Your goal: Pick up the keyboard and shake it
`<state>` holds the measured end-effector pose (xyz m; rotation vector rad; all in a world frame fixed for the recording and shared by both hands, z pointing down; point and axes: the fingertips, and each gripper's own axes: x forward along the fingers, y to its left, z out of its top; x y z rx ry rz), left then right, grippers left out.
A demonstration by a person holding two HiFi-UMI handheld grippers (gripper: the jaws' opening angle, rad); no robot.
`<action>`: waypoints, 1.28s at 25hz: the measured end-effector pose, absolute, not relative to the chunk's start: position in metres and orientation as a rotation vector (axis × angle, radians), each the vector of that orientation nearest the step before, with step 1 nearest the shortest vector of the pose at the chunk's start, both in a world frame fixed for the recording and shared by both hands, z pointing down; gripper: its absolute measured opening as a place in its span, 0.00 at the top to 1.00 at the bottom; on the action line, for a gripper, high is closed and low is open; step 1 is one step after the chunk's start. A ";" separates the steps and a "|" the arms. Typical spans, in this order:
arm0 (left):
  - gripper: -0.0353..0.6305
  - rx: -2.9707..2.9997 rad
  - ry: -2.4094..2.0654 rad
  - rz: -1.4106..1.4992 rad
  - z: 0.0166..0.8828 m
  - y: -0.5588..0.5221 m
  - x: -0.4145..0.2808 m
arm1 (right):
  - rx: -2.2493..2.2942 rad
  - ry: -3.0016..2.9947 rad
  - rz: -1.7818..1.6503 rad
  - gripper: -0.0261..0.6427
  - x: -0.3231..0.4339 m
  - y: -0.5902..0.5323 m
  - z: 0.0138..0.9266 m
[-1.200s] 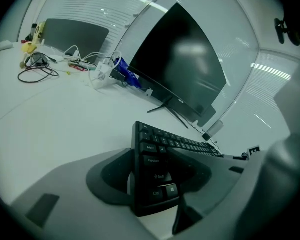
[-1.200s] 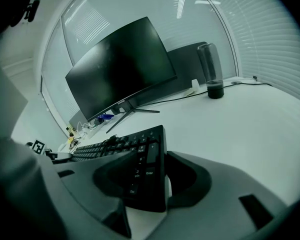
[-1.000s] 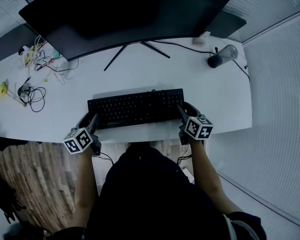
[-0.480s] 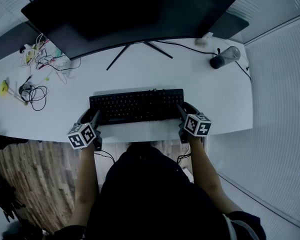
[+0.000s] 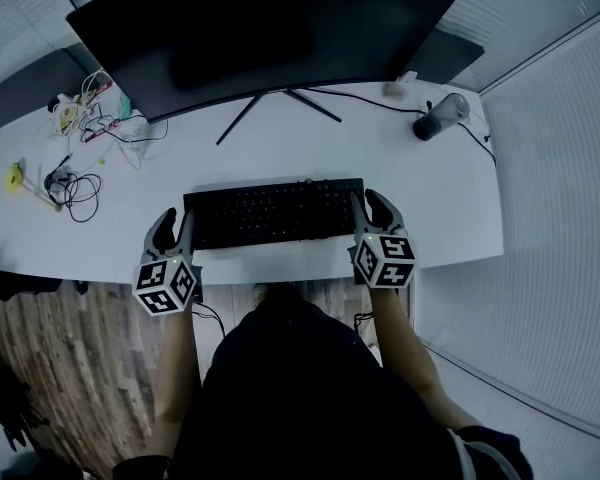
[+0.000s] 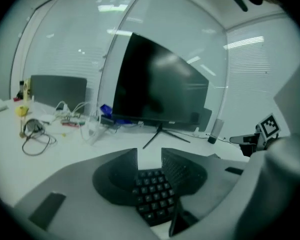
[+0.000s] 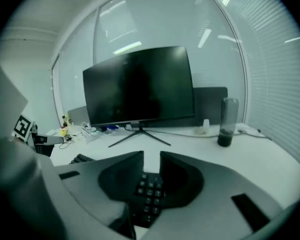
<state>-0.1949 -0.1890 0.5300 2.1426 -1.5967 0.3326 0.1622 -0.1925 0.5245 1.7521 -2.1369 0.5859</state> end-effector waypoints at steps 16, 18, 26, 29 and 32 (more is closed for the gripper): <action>0.91 2.568 -1.767 -0.027 0.270 -0.156 -0.123 | 1.855 -2.536 -0.103 0.92 0.089 -0.160 0.258; 0.91 2.594 -1.790 -0.049 0.252 -0.152 -0.121 | 1.849 -2.549 -0.150 0.92 0.087 -0.153 0.243; 0.91 2.630 -1.794 -0.078 0.235 -0.135 -0.116 | 1.856 -2.570 -0.153 0.92 0.085 -0.136 0.232; 0.91 2.629 -1.797 -0.090 0.234 -0.130 -0.116 | 1.852 -2.583 -0.161 0.92 0.084 -0.132 0.229; 0.91 2.631 -1.801 -0.099 0.233 -0.125 -0.118 | 1.868 -2.580 -0.164 0.92 0.085 -0.126 0.228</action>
